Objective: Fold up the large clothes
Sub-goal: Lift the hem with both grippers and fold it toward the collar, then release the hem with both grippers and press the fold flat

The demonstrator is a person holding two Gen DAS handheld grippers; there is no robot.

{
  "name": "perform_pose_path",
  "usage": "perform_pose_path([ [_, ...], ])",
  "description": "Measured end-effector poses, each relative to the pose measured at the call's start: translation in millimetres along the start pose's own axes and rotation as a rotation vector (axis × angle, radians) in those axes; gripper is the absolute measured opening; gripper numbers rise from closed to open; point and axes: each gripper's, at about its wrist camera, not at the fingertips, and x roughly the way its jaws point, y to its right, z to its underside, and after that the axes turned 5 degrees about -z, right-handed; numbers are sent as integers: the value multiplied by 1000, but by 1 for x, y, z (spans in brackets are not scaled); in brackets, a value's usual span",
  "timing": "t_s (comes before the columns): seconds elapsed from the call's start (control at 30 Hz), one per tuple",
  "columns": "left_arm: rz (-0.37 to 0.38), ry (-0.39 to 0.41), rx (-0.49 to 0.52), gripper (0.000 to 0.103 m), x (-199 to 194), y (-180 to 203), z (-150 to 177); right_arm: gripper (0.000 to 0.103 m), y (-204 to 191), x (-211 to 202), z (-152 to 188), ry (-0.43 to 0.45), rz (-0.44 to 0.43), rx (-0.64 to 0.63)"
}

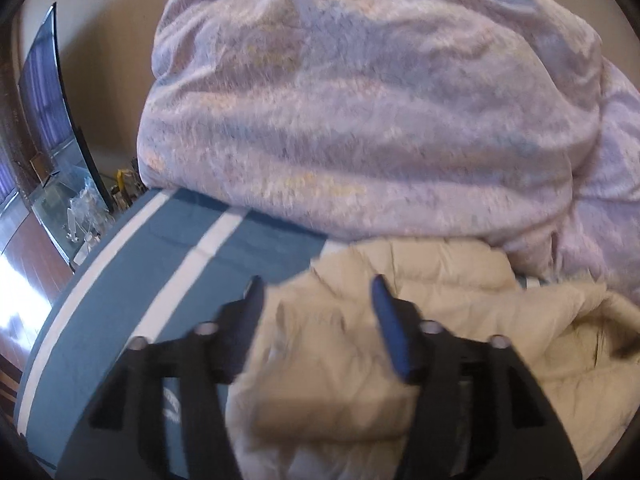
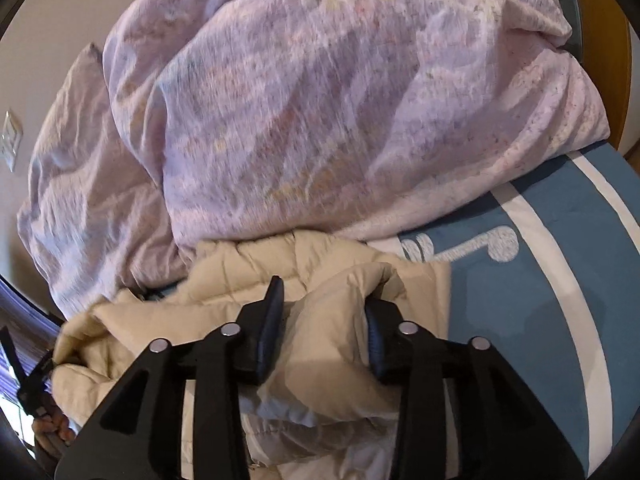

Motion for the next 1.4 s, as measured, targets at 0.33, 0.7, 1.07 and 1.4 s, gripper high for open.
perform_pose_path([
  [0.33,6,86,-20,75,-45,-28,-19,83,-20,-77,-8,198,-32,-89],
  [0.7,32,70,79,78,-63,-9,17,83,-45,-52,29,83,33,-210],
  [1.07,-30,51,163,78,-25,31,25,83,-57,-6,32,51,143,-290],
  [1.4,-83,-7,167,79,31,42,30,83,-48,35,38,33,259,-310],
])
